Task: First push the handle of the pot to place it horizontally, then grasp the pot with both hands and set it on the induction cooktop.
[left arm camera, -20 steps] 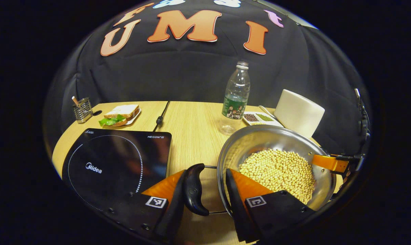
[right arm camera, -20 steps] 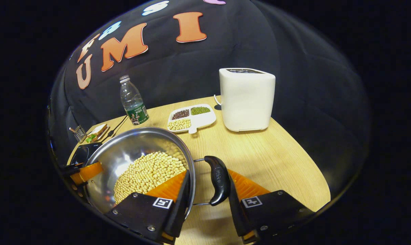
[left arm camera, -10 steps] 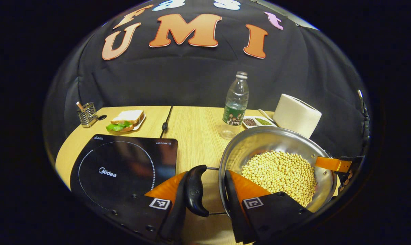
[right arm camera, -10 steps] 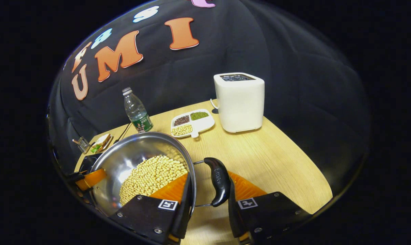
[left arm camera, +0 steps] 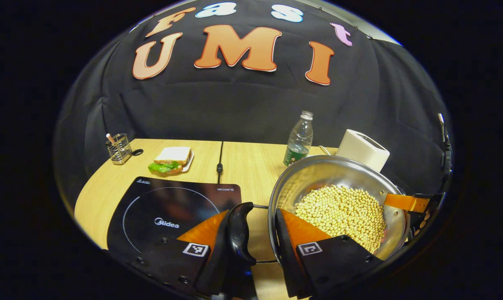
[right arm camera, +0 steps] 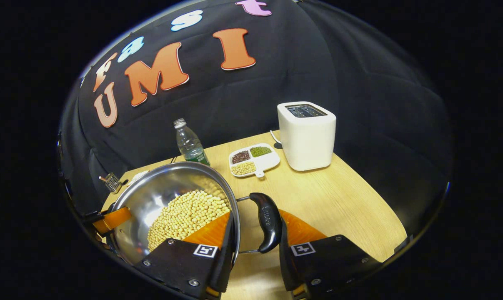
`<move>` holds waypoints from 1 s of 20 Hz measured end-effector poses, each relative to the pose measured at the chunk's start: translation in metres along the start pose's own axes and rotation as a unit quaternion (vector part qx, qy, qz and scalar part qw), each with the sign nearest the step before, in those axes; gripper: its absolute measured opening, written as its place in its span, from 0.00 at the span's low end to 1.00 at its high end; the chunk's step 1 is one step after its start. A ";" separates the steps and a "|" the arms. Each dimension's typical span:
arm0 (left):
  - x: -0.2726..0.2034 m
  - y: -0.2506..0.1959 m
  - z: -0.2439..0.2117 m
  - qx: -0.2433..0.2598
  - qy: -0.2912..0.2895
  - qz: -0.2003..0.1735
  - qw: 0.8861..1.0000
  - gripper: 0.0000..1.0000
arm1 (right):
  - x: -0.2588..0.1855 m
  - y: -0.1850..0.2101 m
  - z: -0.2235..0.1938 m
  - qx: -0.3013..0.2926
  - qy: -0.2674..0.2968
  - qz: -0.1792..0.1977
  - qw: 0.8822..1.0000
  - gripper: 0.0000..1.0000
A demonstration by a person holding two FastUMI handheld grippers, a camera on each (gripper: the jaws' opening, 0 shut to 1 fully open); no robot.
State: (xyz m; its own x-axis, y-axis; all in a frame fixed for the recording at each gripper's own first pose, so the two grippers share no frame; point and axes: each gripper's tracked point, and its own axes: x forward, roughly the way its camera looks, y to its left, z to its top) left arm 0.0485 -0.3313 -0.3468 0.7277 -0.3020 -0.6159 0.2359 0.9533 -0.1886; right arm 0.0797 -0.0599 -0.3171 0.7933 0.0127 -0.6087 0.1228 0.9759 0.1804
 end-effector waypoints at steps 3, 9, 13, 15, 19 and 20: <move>-0.012 0.024 0.011 -0.009 -0.009 0.004 1.000 0.61 | -0.007 0.025 0.009 -0.009 -0.006 0.005 1.000 0.49; -0.035 0.076 0.021 -0.026 -0.021 0.019 0.999 0.66 | -0.018 0.080 0.015 -0.027 -0.009 0.019 0.999 0.49; -0.046 0.114 0.021 -0.037 -0.022 0.030 0.999 0.63 | -0.018 0.120 0.013 -0.045 -0.007 0.026 0.999 0.49; -0.051 0.133 0.019 -0.047 -0.021 0.037 0.998 0.63 | -0.019 0.139 0.010 -0.054 -0.006 0.029 0.998 0.49; -0.054 0.171 0.009 -0.058 -0.013 0.048 0.997 0.63 | -0.017 0.172 0.001 -0.071 0.002 0.036 0.997 0.49; -0.055 0.180 0.007 -0.060 -0.012 0.051 0.997 0.63 | -0.015 0.180 -0.001 -0.075 0.006 0.039 0.996 0.49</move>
State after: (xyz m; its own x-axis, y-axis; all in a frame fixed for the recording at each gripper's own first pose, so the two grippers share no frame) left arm 0.0554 -0.1431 -0.3420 0.7595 -0.2013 -0.6186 0.0813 0.9728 -0.2167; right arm 0.0890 0.1155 -0.2760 0.7902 0.0917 -0.6060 -0.0299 0.9933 0.1113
